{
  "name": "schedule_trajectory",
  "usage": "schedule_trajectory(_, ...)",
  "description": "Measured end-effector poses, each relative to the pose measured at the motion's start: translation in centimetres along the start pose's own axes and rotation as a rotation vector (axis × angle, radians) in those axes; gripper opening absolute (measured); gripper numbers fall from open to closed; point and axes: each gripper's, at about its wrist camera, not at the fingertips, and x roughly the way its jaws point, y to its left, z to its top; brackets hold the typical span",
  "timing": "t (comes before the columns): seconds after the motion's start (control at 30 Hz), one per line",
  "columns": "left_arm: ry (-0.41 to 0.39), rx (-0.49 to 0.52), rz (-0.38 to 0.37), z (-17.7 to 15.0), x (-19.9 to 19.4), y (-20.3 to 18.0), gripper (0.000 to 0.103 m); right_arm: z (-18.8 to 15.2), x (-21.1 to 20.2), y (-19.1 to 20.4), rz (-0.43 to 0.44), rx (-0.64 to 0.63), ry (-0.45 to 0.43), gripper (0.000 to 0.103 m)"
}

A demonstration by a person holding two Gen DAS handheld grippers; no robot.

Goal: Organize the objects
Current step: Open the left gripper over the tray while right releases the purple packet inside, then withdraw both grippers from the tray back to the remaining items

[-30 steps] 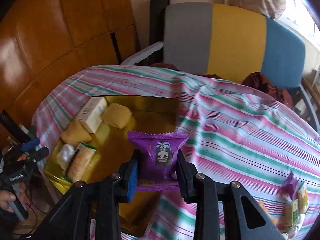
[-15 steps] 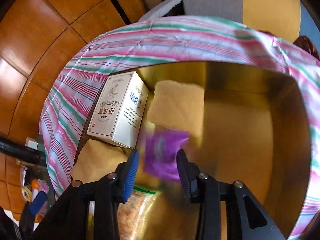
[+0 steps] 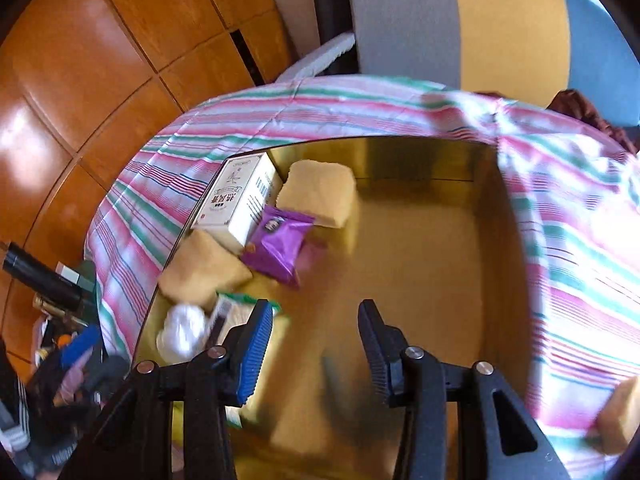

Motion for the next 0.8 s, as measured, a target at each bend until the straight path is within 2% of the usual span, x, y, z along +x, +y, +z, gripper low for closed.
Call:
schedule_trajectory(0.17, -0.02, 0.044, -0.01, 0.0, -0.9, -1.6, 0.084, -2.1, -3.9, -2.0, -0.045, -0.016, -0.067, 0.046)
schedule_trajectory(0.37, -0.029, 0.099, -0.032, -0.1, -1.6, -3.8, 0.084, -4.7, -8.1, -6.3, -0.117, 0.039, -0.12, 0.046)
schedule_trajectory(0.6, -0.026, 0.177, -0.068, 0.0, -1.9, -6.8, 0.084, -7.6, -13.4, -13.4, -0.253, 0.157, -0.178, 0.046)
schedule_trajectory(0.8, -0.033, 0.264, -0.136, 0.3, -2.0, -10.4, 0.084, -10.5, -18.2, -20.1, -0.394, 0.326, -0.246, 0.046)
